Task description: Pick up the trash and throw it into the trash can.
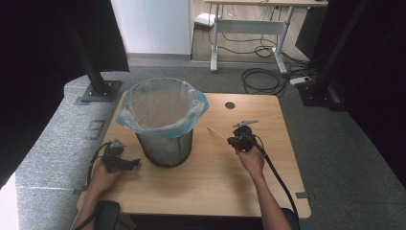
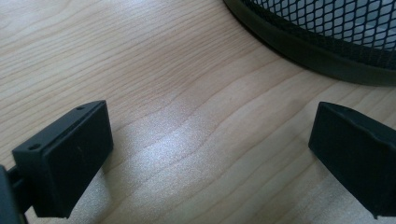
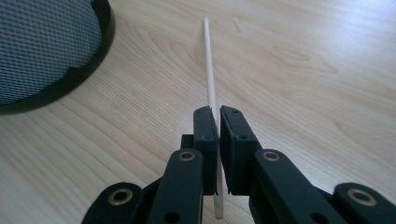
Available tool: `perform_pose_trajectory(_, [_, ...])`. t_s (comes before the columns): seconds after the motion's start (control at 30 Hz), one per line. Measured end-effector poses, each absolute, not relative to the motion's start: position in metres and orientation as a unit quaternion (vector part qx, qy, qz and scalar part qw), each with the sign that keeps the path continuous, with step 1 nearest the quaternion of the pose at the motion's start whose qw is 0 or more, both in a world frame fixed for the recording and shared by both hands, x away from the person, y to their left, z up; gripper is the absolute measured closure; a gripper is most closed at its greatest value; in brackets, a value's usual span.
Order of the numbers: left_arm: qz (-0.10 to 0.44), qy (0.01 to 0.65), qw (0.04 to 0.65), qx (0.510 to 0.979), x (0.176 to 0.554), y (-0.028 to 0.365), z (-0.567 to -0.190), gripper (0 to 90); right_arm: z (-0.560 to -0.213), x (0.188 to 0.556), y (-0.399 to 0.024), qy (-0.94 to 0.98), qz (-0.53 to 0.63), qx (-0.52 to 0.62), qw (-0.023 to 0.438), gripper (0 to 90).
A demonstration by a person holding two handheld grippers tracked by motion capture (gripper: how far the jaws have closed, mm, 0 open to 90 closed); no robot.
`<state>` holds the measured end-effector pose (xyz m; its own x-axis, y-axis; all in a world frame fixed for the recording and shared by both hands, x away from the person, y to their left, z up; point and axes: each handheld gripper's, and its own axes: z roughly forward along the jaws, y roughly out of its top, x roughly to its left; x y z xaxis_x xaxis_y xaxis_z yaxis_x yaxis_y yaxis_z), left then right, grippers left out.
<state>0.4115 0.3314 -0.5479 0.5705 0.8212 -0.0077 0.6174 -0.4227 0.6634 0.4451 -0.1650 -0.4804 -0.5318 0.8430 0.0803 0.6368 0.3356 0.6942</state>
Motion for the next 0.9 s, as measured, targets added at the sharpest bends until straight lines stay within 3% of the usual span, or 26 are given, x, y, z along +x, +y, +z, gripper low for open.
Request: perform_pose_trajectory(0.9, [0.161,0.435,0.316,0.828,0.412,0.331,-0.548,0.0,-0.378,0.439,-0.182,0.802,0.384,0.434,0.145,84.4])
